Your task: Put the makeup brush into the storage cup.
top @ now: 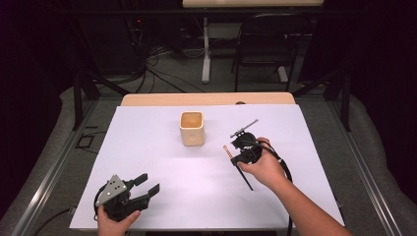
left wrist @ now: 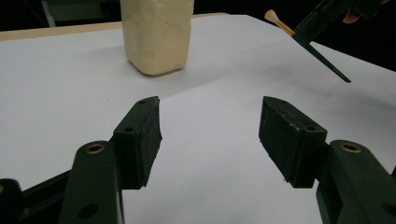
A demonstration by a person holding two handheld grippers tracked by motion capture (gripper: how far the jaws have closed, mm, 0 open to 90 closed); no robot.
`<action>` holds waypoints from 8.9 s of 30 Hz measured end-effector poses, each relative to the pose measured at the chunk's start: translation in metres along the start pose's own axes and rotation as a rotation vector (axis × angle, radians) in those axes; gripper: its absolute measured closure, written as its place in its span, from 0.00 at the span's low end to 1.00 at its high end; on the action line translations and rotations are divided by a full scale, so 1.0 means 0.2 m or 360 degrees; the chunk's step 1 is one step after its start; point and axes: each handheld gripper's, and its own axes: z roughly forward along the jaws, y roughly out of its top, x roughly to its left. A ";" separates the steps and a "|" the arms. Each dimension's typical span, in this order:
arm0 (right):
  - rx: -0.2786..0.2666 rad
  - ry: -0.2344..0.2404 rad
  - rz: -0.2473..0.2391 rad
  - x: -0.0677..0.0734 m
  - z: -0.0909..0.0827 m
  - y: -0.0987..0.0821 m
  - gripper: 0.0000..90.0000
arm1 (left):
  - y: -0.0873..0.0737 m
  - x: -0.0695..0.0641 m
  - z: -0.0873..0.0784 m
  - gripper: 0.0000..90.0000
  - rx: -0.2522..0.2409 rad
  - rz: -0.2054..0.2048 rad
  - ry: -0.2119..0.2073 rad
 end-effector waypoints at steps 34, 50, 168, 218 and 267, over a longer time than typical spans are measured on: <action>-0.0755 0.0016 -0.0166 0.13 -0.10 -0.28 0.93 | 0.02 -0.10 0.05 0.45 0.0001 -0.0007 -0.0097; -0.0978 0.0090 -0.0120 0.13 -0.14 -0.19 0.93 | 0.16 -0.14 0.14 0.49 -0.0025 -0.0068 -0.0076; -0.1377 0.0291 -0.0092 0.24 -0.24 -0.27 0.93 | 0.40 -0.54 0.56 0.77 -0.0010 -0.0078 -0.0317; -0.1378 0.0302 -0.0107 0.27 -0.22 -0.26 0.93 | 0.36 -0.56 0.59 0.93 0.0027 -0.0072 -0.0323; -0.1219 0.0396 -0.0059 0.24 -0.23 -0.24 0.89 | 0.32 -0.57 0.59 0.94 0.0025 0.0057 -0.0282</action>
